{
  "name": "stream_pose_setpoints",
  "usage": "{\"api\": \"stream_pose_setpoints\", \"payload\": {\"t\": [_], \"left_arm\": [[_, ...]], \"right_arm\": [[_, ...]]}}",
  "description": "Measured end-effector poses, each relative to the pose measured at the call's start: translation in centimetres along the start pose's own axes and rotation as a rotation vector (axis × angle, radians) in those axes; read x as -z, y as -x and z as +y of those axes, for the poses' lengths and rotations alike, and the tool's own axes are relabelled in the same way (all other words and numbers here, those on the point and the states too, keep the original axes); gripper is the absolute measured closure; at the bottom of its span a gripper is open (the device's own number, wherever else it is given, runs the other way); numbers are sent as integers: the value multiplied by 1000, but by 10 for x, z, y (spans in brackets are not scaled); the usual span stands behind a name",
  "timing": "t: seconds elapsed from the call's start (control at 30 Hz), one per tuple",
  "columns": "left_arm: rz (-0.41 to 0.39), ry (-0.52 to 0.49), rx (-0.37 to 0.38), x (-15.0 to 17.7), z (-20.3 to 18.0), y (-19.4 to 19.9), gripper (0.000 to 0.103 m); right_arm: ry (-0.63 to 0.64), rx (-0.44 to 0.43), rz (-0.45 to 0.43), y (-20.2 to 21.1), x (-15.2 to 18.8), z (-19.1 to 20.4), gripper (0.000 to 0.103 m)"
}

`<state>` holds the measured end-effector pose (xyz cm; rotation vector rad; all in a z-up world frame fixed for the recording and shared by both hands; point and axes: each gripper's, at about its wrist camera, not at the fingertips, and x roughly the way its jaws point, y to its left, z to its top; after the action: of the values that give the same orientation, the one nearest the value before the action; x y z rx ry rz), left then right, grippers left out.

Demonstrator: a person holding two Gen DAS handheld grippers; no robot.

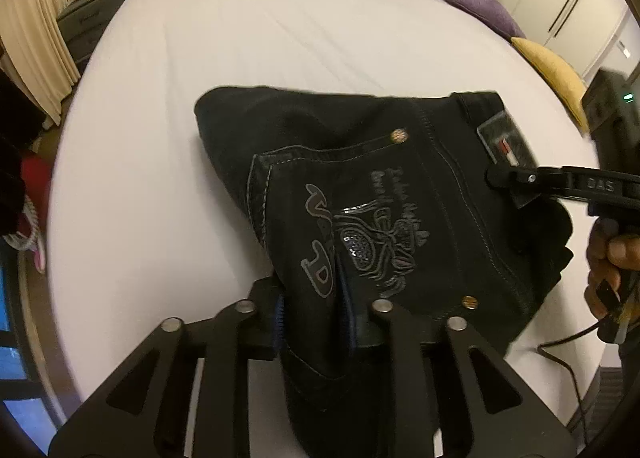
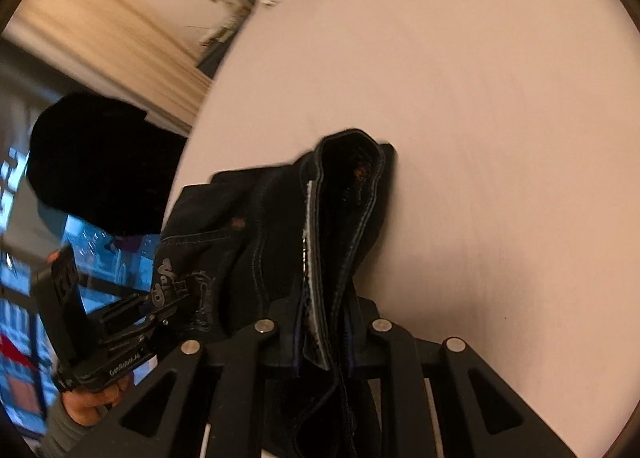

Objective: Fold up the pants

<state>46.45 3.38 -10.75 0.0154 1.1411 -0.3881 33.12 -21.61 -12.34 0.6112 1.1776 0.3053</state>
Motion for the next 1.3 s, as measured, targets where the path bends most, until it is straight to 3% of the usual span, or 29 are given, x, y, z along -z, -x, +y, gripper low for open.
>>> {"api": "stream_pose_setpoints", "payload": {"t": [0.07, 0.1, 0.17, 0.23, 0.3, 0.37, 0.43, 0.5, 0.53, 0.6, 0.63, 0.67, 0.77, 0.8, 0.87, 1.03, 1.1, 1.3], "left_arm": [[-25, 13, 18, 4, 6, -3, 73], [-38, 30, 31, 7, 12, -4, 64], [-47, 78, 67, 9, 21, -8, 56], [-69, 127, 123, 10, 34, -8, 55], [-80, 144, 130, 12, 39, -4, 53], [-101, 154, 114, 21, 48, 11, 53], [-163, 168, 97, 36, 54, 32, 51], [-251, 177, 69, 51, 47, 64, 37], [-328, 171, 15, 60, 42, 88, 32], [-447, 150, -92, 66, 21, 124, 4], [-515, 144, -137, 78, 11, 147, 0], [-602, 136, -177, 89, 0, 173, 0], [-817, 81, -355, 121, -39, 243, 0], [-877, 61, -419, 131, -52, 265, 0], [-951, 41, -468, 144, -72, 301, 0], [-1040, 55, -539, 172, -109, 383, 0], [-1082, 39, -518, 186, -121, 416, 0], [-1084, -77, -481, 225, -150, 482, 0]], "right_arm": [[-75, -97, 2, -3, 6, -24, 73], [-115, -176, -8, -4, 9, -38, 73], [-132, -231, -23, -7, 11, -46, 71], [-120, -236, -41, -3, 16, -43, 65], [-109, -205, -77, 9, 23, -37, 53], [-96, -171, -133, 22, 31, -31, 33], [-58, -65, -197, 45, 48, -22, 31], [-17, 18, -224, 63, 59, -13, 30], [25, 84, -257, 77, 69, -2, 30], [100, 144, -322, 102, 84, 20, 30], [137, 178, -373, 118, 95, 35, 27], [159, 195, -408, 127, 93, 42, 21], [252, 262, -622, 177, 128, 89, 0], [275, 273, -677, 187, 131, 102, 0], [326, 303, -779, 213, 150, 128, 0], [438, 352, -1062, 286, 206, 192, 0], [460, 358, -1134, 313, 225, 206, 0], [459, 315, -1194, 365, 268, 245, 0]]}}
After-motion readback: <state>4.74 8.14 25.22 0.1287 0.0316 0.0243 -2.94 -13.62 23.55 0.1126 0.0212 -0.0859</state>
